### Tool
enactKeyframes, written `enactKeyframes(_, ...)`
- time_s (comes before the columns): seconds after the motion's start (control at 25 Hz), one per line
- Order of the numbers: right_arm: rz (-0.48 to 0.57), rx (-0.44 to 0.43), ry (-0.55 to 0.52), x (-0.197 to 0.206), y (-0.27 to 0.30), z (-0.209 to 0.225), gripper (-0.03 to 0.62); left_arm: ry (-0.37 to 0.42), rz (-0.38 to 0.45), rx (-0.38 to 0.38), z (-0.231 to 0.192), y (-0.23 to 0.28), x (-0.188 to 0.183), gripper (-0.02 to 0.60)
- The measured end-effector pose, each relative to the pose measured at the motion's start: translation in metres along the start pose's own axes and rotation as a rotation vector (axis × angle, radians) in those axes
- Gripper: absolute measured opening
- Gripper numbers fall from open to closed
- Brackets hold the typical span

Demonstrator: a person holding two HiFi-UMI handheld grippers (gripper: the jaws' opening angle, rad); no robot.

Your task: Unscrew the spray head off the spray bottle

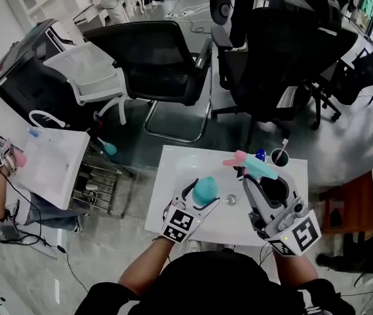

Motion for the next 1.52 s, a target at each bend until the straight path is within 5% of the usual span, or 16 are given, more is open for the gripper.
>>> enactKeyframes(0.84, -0.173, 0.173, -0.082, 0.041, -0.061, 0.032, 0.135, 0.016, 0.157, -0.120, -0.034, -0.008, -0.060, 0.383)
enactKeyframes(1.52, -0.300, 0.221, -0.107, 0.099, -0.108, 0.029, 0.136, 0.018, 0.229, -0.167, -0.036, -0.020, -0.075, 0.385)
Point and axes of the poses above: the fingertips, and each gripper's own axes: y forward along the fingers, z to its right, x out of its underside, the point moved 3 cm from there along -y, backward along the fingers, and after that the axes turned 15 degrees about z, right-handed, at the moved point
